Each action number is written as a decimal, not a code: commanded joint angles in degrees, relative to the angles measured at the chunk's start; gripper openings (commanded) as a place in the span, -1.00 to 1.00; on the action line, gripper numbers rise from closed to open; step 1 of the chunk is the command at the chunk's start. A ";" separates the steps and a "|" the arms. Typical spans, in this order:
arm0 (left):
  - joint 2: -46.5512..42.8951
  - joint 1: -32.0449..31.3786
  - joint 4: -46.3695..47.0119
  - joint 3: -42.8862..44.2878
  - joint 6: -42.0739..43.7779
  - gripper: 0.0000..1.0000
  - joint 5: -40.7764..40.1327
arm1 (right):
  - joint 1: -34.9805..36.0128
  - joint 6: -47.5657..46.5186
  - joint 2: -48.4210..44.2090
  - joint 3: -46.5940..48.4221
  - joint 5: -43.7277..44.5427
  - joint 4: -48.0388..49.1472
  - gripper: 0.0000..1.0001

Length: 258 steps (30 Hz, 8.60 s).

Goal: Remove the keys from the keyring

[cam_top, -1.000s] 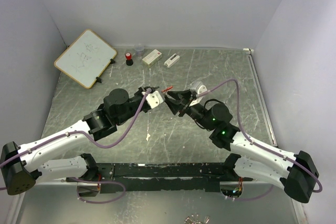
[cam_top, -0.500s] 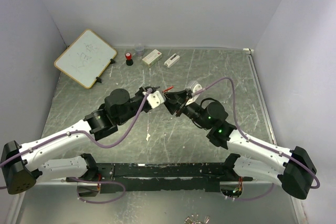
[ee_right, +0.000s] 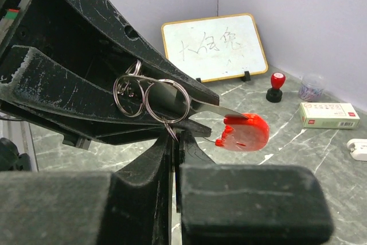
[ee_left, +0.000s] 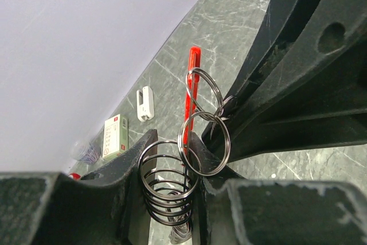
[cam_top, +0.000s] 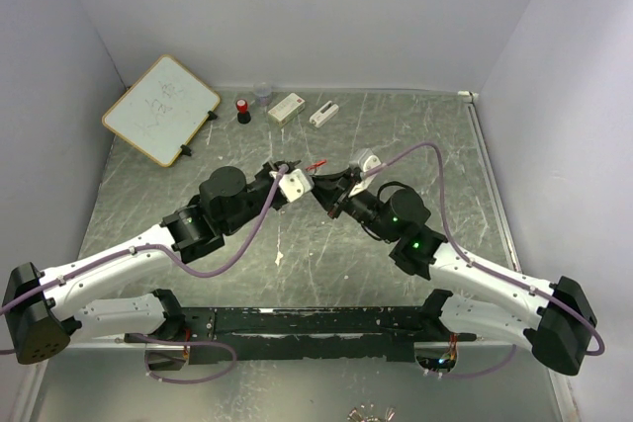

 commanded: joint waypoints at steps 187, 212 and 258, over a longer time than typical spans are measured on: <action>-8.45 1.56 51.05 -21.23 -13.65 -0.87 20.24 | 2.88 12.57 10.40 47.53 -0.32 -77.28 -1.00; -8.58 1.50 52.84 -22.94 -12.01 -0.86 8.17 | 2.88 11.85 10.81 50.27 0.24 -79.70 -1.00; -10.85 1.56 46.68 -20.10 -10.33 -0.86 10.34 | 2.90 9.00 9.01 50.76 1.27 -79.17 -1.00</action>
